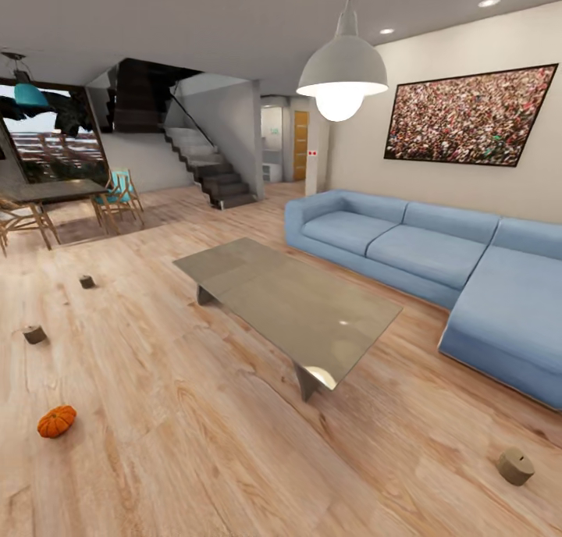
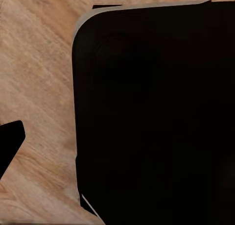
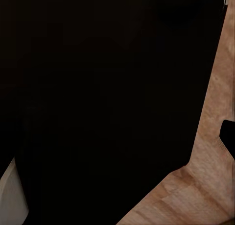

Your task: Place each of the two pumpkins and all three candles from the living room inside a cabinet in the living room (use any cabinet), then make sure every cabinet is closed, and position the cauldron so it is next to a table in the living room.

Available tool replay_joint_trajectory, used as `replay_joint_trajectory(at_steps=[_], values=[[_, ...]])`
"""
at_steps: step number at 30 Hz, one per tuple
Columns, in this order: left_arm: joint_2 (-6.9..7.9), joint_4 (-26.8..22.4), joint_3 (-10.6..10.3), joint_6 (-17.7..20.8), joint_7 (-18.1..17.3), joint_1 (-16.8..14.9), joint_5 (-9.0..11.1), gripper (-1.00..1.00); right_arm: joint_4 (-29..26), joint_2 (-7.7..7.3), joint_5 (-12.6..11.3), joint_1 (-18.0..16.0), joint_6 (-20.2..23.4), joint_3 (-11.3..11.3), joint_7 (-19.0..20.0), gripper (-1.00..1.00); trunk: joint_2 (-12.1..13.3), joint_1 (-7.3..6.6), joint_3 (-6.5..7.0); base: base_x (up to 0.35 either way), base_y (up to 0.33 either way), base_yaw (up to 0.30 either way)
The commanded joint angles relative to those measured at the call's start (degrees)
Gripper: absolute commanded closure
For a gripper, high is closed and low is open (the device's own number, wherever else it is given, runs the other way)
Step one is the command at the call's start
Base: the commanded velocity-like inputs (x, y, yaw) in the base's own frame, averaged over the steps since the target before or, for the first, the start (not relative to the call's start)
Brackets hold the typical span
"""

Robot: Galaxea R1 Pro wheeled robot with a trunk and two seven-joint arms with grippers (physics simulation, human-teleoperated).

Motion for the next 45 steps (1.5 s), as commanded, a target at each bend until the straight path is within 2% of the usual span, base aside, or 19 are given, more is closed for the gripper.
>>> replay_joint_trajectory(at_steps=[1,45], values=[[0.01,0.05,0.00,-0.18,-0.01,-0.03,-0.03,-1.00,0.08,0.00,0.08,0.00,-0.24,0.25,-0.06,-1.00,-0.02,0.00,-0.04,0.000,0.000,0.271],[-0.07,0.05,-0.02,-1.20,-0.01,-0.03,-0.03,-1.00,0.08,0.00,0.08,-0.02,-0.24,0.26,-0.05,-1.00,-0.02,0.00,-0.04,0.000,0.000,0.270]])
